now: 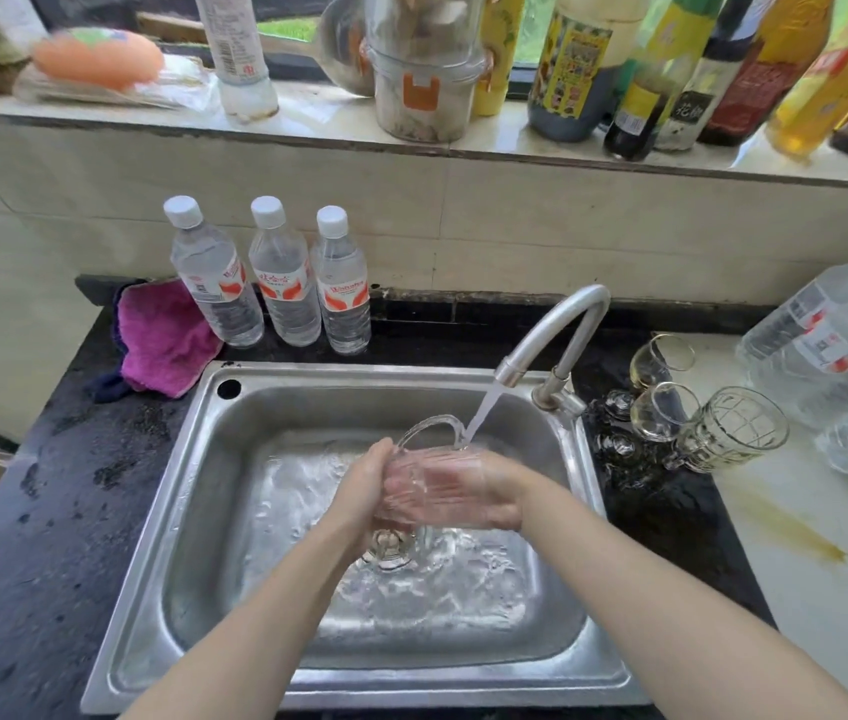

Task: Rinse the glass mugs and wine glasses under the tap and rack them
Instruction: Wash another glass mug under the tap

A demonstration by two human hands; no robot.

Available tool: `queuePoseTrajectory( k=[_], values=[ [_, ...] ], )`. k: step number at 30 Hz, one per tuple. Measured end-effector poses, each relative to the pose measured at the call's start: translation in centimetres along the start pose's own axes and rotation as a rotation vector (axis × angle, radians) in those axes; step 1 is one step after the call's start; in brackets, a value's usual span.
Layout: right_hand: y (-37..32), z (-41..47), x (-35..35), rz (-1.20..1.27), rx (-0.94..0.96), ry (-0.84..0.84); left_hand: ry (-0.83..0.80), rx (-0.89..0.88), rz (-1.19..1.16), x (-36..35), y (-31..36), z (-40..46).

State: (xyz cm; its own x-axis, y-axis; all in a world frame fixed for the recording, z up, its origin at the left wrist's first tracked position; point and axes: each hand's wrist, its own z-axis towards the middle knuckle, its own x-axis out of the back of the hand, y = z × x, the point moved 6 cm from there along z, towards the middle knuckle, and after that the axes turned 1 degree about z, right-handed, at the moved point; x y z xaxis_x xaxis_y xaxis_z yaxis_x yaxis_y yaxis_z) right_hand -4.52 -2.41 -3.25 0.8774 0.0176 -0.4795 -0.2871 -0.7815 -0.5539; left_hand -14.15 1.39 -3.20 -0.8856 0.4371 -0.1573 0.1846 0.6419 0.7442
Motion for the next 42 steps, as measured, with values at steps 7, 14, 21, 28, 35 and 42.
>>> queuePoseTrajectory(
  k=[7,14,21,28,35,42],
  values=[
    [-0.1,2.2,1.0,-0.310,0.188,0.178,-0.077,0.124,-0.068,0.5,-1.1,0.5],
    [-0.4,0.2,-2.8,-1.331,0.472,0.303,0.076,0.078,0.119,0.6,0.5,1.4],
    [-1.6,-6.4,5.9,-0.978,0.353,0.721,0.120,-0.595,0.740,0.1,6.5,2.1],
    [-4.6,-6.2,5.3,-0.541,0.584,0.813,-0.177,-0.682,0.752,-4.9,8.3,2.9],
    [-4.1,-7.1,5.8,-0.259,0.582,1.112,0.266,-0.636,0.749,-8.5,4.1,1.0],
    [-2.5,-8.3,5.9,-0.176,0.640,1.141,0.082,-0.644,0.632,-9.0,4.7,2.5]
  ],
)
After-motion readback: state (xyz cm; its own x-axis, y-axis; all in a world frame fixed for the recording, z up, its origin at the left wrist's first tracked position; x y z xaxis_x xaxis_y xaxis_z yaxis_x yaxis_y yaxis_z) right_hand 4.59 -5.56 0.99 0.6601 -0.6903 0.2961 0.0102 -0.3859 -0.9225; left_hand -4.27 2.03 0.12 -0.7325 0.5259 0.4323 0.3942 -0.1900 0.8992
